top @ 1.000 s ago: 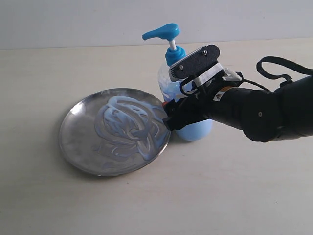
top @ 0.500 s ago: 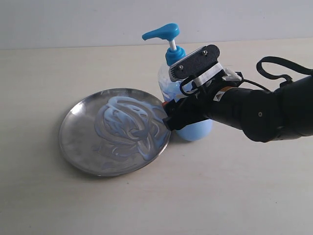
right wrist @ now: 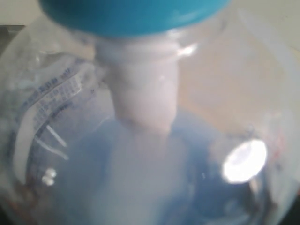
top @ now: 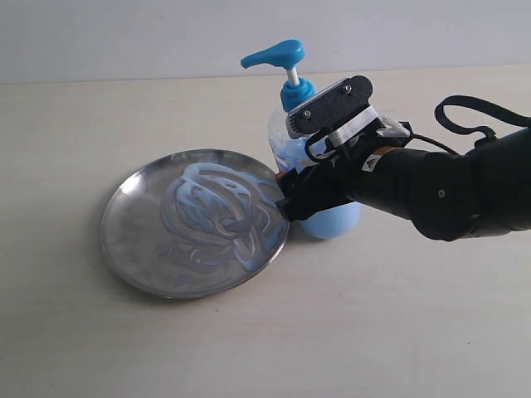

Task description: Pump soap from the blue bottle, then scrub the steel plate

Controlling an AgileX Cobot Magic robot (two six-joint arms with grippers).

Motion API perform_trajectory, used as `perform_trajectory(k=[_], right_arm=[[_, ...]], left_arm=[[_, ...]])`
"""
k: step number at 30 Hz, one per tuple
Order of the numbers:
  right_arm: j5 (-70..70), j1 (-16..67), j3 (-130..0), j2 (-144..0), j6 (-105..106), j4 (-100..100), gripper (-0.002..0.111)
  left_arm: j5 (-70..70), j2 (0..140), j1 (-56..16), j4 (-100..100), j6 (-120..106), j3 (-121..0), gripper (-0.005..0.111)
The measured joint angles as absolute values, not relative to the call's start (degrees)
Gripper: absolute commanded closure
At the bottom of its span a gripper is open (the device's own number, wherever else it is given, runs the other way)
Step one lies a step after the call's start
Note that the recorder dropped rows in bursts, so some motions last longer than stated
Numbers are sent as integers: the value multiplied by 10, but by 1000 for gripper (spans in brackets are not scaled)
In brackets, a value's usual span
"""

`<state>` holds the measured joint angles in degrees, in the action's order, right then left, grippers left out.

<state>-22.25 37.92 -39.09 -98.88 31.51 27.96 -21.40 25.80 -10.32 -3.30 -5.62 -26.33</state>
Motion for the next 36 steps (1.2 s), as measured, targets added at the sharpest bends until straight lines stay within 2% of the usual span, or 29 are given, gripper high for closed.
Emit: perform_trajectory(k=[18,30,36], right_arm=[[-222,379,-391,-989,315,277,108],[-222,379,-391,-989,315,277,108],[-222,379,-391,-989,315,277,108]], left_arm=[[-214,258,-103,-43,-56,-263,107],[-195,263,-103,-145,-57,-263,107],[-202,312,-103,-239,-114,-268,107]])
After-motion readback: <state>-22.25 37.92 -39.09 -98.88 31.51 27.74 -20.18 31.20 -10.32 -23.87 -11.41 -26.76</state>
